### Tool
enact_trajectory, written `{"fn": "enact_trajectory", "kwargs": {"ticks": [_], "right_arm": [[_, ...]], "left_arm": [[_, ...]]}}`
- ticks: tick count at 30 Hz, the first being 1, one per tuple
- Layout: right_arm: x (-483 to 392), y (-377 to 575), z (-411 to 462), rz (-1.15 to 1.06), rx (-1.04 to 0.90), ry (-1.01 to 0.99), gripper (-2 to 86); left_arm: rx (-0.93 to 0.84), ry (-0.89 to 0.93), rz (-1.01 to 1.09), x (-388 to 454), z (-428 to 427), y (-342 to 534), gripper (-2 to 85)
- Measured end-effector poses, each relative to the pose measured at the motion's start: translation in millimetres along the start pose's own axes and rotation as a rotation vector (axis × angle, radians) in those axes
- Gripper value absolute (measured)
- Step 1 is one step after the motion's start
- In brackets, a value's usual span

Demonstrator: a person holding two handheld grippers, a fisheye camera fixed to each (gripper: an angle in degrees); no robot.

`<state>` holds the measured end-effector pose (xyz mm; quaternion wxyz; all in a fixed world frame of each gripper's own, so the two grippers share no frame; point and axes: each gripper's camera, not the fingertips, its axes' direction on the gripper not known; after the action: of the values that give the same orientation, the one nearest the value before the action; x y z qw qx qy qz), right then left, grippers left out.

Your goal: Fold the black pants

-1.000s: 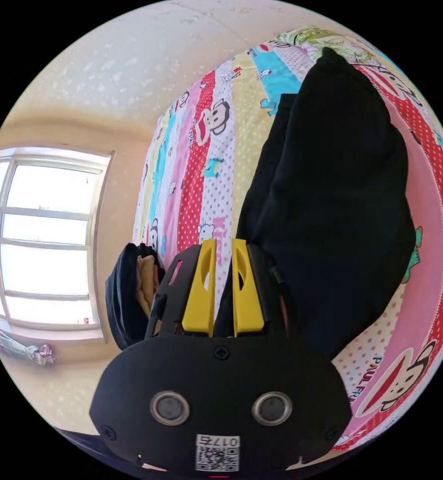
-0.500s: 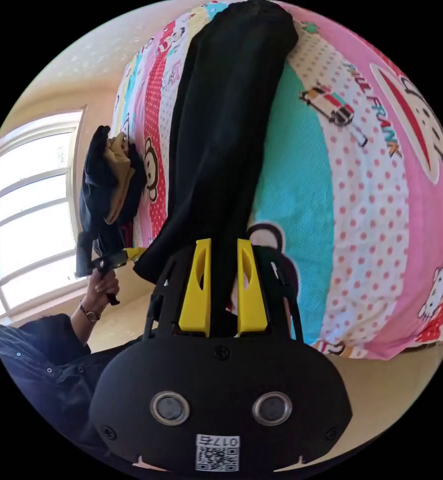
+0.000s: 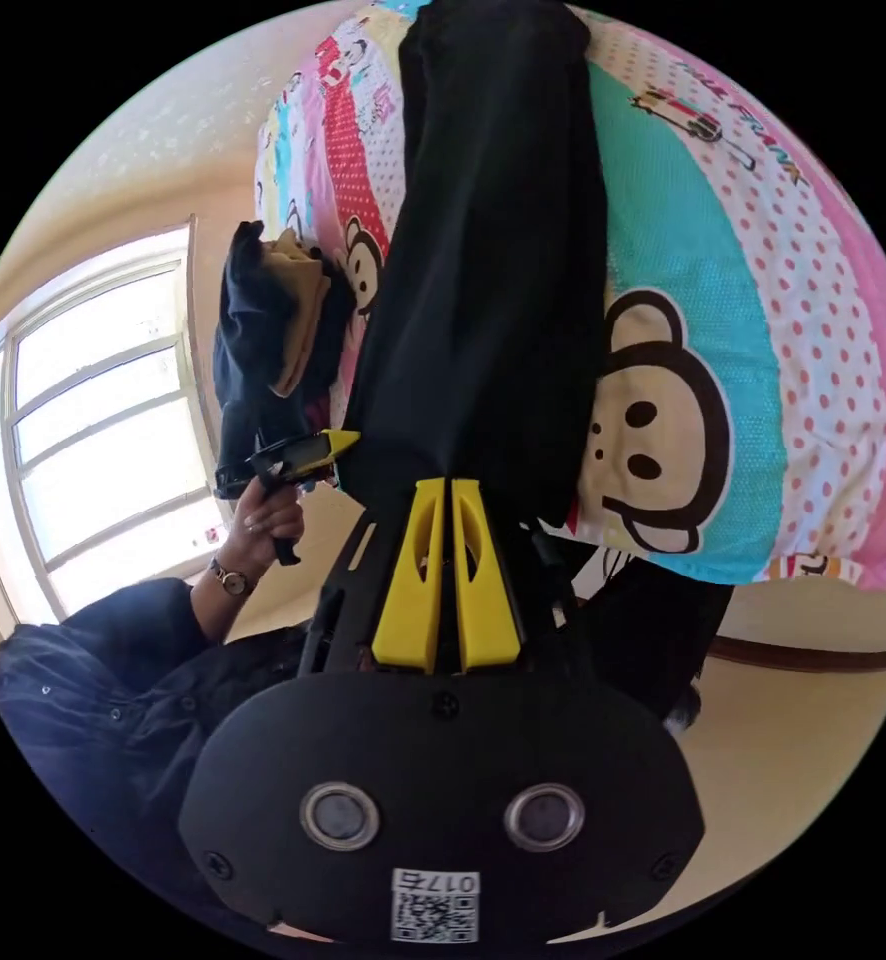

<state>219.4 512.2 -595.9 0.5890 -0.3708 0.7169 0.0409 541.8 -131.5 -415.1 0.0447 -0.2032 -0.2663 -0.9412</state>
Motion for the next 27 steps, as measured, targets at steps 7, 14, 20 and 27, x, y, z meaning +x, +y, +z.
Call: {"fn": "enact_trajectory", "kwargs": {"ticks": [7,14,20,27], "right_arm": [[-20.6,-2.2,34.9,-0.018,-0.094,0.407,3.0],[0.7,-20.3,11.7,0.044,0.004,0.312,9.7],[41.0,-56.9,-9.2,0.096,0.183,0.131,12.4],[32.2,-74.4,42.8,0.120,-0.072,0.157,5.3]], "left_arm": [[0.009,-0.300,0.001,-3.2,71.1,25.1,1.1],[0.164,-0.416,-0.006,14.4,44.4,17.7,6.9],[0.130,-0.334,0.036,1.3,59.5,-31.6,13.5],[-0.100,-0.314,0.014,-16.1,106.3,-23.5,4.8]]}}
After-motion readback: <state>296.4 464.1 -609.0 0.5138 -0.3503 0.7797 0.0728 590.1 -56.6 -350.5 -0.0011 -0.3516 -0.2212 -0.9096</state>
